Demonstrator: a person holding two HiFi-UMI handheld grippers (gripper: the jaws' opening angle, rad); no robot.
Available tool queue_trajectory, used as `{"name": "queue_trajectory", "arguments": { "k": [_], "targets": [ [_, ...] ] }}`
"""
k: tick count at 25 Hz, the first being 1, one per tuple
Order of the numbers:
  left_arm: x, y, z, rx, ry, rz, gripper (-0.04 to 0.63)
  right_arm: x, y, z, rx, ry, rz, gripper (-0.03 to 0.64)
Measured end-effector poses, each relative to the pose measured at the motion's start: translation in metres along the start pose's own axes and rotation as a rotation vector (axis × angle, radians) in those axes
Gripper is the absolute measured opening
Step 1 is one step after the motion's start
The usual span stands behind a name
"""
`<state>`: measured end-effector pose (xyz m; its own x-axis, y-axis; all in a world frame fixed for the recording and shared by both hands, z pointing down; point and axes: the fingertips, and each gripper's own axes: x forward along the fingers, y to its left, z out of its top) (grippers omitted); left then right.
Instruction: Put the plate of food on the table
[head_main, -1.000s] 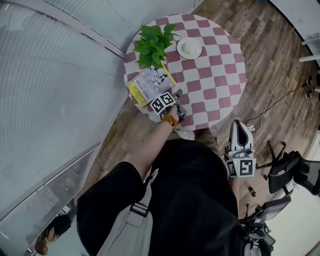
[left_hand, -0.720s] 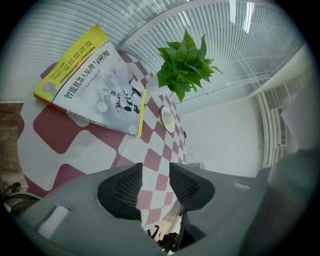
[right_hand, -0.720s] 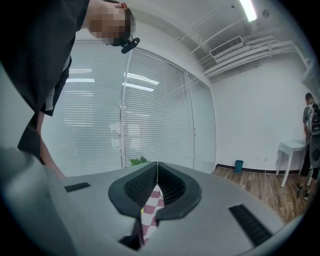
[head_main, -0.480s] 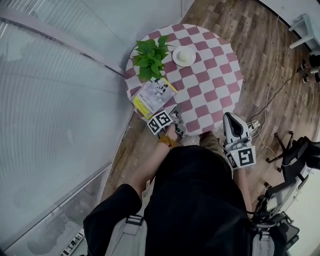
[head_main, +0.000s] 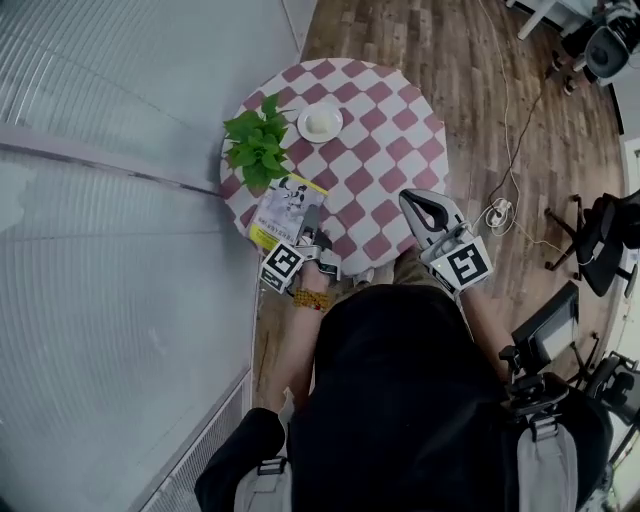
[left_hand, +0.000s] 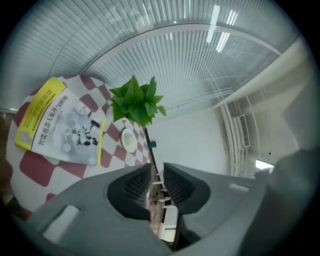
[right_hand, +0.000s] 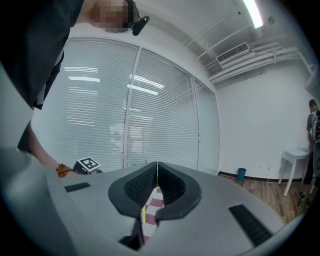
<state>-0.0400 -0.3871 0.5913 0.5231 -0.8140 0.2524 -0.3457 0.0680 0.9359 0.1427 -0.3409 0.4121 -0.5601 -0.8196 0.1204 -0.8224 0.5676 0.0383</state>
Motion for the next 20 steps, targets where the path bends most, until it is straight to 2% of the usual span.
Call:
{"name": "queue_trajectory", "arguments": {
  "k": [6,9,13,16,18,20],
  "targets": [
    [0.004,-0.056,0.036,0.176,-0.031,-0.132,0.049,0.021,0.005,0.027,-0.073,-0.004,0.03,0.012],
    [0.0,-0.099,0.054,0.303,-0.066,-0.218,0.026,0.033,0.006,0.047,-0.103,-0.056,0.054,0.012],
    [-0.004,-0.154,0.054,0.619,-0.061,-0.292,0.02,0.039,0.004,0.072,-0.146,-0.137,0.067,0.012],
    [-0.013,-0.189,0.049,0.85,-0.092,-0.335,0.02,0.037,0.006,0.083,-0.16,-0.164,0.077,0.012],
    [-0.019,-0.209,0.045,0.973,-0.121,-0.367,0.02,0.037,0.009,0.084,-0.157,-0.168,0.086,0.012],
    [-0.021,-0.219,0.038,1.06,-0.129,-0.393,0.02,0.038,0.01,0.08,-0.15,-0.166,0.093,0.012]
  ]
}}
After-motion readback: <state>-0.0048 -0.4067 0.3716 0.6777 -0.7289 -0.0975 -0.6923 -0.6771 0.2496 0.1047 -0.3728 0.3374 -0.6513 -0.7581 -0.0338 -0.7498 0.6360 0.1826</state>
